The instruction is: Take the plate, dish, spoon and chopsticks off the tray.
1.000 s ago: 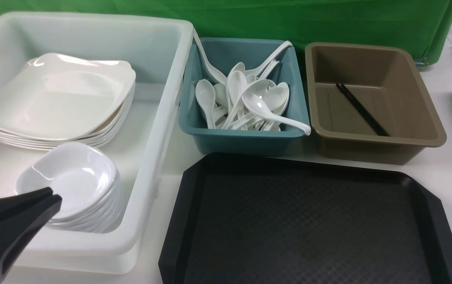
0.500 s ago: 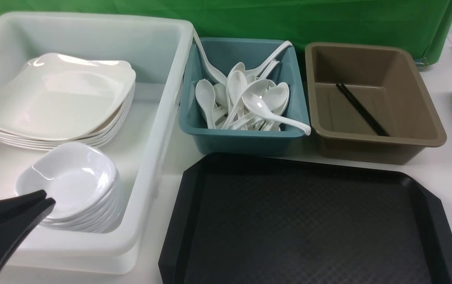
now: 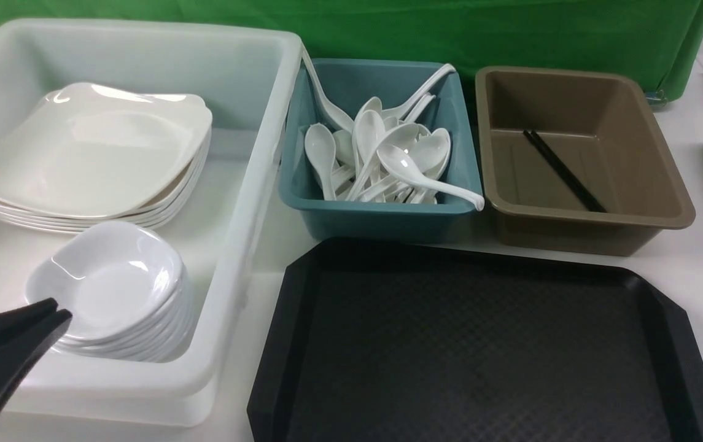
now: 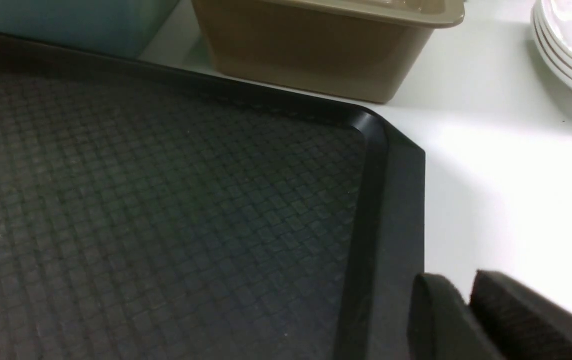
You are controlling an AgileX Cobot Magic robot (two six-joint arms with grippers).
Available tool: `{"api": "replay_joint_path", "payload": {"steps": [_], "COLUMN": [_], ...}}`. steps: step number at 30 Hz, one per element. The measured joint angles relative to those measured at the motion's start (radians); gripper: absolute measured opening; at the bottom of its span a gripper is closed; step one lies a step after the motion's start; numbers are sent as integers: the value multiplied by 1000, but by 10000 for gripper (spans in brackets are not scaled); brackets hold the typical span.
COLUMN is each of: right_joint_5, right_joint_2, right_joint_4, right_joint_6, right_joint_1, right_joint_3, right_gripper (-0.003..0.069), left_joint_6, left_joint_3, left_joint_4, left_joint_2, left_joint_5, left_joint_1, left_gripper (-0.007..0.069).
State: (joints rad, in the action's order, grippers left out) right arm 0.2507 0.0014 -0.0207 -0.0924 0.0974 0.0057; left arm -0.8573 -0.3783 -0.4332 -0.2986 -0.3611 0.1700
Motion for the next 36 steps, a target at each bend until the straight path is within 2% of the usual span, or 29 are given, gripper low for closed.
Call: {"api": "replay_joint_path", "payload": {"steps": [4,6,12,15,20,36], "right_joint_5": [0,0,0,1,1,0], "right_joint_2": [0,0,0,0,0,0], "right_joint_4": [0,0,0,0,0,0], "right_joint_6": [0,0,1,2,3,4], "right_joint_1": [0,0,0,0,0,0], "right_joint_3": [0,0,0,0,0,0], "right_gripper": [153,158,173,181,191,214], "left_joint_6": [352,451,609,691,727,730], "left_joint_3": [128,191,371,383,385,385], "left_joint_4": [172,222,248,256,263,267], "left_joint_2": [128,172,284,296,297,297], "left_joint_5": [132,154,166,130,116,116], "left_joint_1": [-82,-116,-193,-213,-222,-222], "left_gripper": [17,17,17,17,17,17]}}
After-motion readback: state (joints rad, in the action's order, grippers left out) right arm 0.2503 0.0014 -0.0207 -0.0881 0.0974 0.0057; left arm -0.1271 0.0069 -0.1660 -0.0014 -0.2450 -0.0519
